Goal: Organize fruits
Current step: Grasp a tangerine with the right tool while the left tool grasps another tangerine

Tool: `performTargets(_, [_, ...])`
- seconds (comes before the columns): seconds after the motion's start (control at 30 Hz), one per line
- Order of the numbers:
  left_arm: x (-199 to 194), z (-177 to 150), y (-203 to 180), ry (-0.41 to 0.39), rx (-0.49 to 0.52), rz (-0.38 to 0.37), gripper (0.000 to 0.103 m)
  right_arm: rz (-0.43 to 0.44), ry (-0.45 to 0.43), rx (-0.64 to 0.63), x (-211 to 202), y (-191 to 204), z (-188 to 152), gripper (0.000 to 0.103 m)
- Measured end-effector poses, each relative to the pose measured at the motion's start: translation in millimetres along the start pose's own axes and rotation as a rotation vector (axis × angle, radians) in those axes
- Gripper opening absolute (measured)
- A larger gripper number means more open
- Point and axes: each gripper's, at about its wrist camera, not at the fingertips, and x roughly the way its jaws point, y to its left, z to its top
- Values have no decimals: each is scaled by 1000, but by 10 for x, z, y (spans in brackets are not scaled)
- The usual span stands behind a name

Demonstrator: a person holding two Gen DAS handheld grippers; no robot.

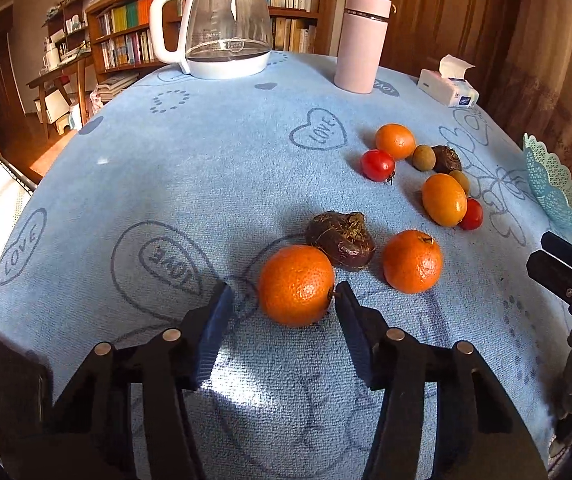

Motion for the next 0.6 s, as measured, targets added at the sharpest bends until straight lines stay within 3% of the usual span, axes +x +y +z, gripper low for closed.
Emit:
performTargets(0.1, [14,17,-34,3,18,-31,41,10,3,-18,-4,46,-3,101])
performTargets(0.2, [-4,16,-50,-16,24,-50,38,33,20,-27,7,86,7,101])
performTargets(0.5, [-249,-47,73,-137,-40,-53,38,123,75,-89,157,418,109,99])
performTargets(0.6, [-321,-46,108,-167,-57,-37,38,148,115,-136,284,584,123,83])
